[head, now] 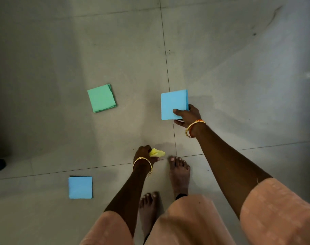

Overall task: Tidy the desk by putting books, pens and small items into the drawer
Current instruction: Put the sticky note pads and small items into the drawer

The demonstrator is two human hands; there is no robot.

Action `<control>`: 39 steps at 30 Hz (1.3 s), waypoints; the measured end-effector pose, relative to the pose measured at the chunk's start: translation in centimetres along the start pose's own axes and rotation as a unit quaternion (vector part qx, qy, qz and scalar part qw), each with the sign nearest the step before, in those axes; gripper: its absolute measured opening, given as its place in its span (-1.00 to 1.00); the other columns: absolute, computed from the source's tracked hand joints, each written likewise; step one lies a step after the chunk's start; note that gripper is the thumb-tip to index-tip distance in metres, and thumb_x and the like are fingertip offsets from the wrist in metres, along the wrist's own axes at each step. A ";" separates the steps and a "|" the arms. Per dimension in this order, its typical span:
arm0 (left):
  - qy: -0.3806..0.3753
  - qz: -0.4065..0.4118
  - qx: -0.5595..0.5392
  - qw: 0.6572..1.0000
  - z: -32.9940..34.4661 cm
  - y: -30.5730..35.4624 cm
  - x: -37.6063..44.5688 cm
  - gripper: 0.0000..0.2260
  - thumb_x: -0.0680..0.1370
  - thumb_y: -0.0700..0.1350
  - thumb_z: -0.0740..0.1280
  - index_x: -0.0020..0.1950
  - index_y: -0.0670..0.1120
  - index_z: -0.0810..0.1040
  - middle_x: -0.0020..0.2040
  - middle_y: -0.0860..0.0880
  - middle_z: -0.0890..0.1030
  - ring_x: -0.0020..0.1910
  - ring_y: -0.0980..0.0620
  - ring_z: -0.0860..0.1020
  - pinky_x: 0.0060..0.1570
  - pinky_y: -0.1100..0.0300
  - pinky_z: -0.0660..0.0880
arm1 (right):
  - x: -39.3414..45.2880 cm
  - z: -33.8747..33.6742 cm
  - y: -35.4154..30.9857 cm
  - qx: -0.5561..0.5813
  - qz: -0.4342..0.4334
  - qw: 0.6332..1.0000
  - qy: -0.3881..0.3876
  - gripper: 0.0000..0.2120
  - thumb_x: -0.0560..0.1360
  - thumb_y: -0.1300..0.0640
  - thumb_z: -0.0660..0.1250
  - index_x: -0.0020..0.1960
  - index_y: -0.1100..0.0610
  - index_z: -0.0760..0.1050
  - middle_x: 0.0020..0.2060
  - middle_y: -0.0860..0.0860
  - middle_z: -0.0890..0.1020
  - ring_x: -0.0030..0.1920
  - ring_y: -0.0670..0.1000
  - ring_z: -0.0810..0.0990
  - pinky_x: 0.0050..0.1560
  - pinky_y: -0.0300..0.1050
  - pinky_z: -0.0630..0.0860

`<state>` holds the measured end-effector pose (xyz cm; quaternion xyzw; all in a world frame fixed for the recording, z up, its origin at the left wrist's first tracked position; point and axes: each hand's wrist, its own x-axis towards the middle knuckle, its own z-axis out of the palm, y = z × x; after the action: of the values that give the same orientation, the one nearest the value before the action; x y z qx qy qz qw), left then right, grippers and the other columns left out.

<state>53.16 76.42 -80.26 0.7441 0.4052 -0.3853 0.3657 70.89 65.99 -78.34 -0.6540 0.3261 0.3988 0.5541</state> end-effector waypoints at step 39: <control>-0.329 0.315 0.190 0.869 3.7 -0.7 -71.5 -0.75 0.57 -0.36 0.07 0.08 -0.07 0.42 -0.08 -0.12 0.52 -0.31 0.06 0.46 -0.49 0.26 0.47 | -84.5 -12.0 29.4 0.596 -0.097 0.677 0.420 -0.92 0.55 0.30 0.20 0.00 0.20 0.44 -0.03 0.14 0.56 -0.13 0.05 0.58 -0.27 -0.12 0.53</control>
<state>24.75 50.56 -19.79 0.7173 -0.0760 -0.5420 0.4311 7.59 47.76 -16.56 -0.3115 0.6279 -0.2533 0.6668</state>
